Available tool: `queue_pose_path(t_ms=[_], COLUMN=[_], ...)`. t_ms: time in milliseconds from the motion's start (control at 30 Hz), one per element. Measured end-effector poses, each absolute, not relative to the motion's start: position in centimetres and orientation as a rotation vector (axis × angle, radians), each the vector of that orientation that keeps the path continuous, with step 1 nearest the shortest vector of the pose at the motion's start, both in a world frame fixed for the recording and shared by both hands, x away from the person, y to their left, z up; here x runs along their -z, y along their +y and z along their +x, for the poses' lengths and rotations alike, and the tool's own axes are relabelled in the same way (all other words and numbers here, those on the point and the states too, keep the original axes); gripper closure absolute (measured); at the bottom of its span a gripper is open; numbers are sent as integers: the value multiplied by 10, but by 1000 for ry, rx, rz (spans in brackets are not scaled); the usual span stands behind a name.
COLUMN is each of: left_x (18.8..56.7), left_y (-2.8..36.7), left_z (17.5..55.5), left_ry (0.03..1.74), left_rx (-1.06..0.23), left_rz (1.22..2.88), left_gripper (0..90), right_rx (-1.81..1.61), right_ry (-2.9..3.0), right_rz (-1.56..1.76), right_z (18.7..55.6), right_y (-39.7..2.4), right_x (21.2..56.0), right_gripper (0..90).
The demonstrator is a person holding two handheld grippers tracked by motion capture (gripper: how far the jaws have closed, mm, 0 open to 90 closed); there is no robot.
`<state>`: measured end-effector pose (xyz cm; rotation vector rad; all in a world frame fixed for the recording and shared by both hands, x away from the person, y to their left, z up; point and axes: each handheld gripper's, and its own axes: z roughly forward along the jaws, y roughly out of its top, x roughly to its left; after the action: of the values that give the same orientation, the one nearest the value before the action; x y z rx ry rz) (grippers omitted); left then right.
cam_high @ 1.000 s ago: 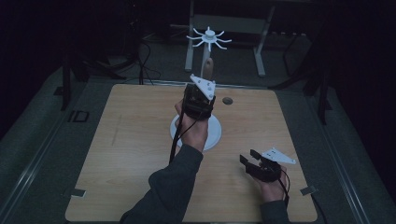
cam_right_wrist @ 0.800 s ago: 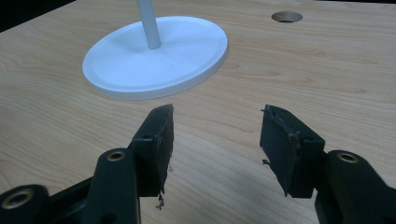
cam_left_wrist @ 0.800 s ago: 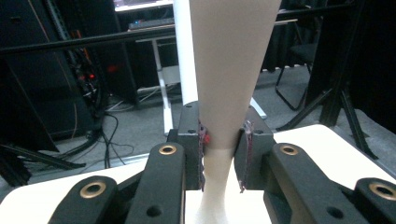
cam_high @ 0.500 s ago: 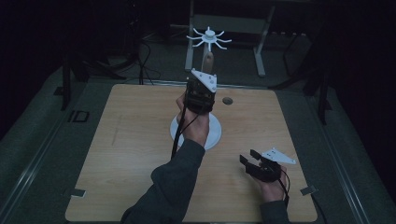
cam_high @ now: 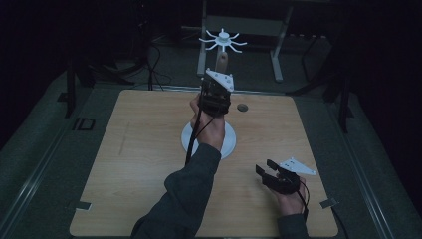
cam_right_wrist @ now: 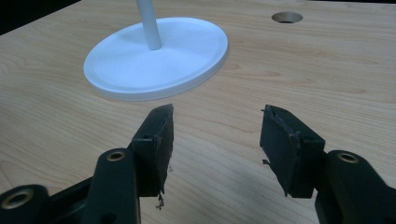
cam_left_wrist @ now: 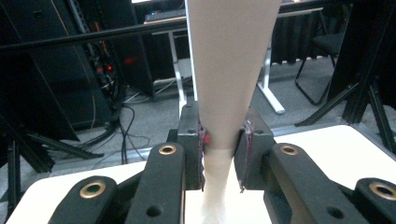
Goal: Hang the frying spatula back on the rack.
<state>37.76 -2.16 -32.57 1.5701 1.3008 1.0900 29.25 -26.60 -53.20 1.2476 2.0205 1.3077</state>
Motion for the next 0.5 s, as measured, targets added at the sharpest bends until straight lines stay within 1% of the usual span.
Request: queue_pose_path(t_ms=[500], left_x=[324], left_y=[-22], left_z=[389], left_ry=[1330], left_rx=[-1104], left_rz=[1605], left_gripper=[749], right_rx=[-1309], right_ry=[2022], right_rz=[1246], right_z=[292], right_y=[-266], right_x=[532], right_gripper=[441])
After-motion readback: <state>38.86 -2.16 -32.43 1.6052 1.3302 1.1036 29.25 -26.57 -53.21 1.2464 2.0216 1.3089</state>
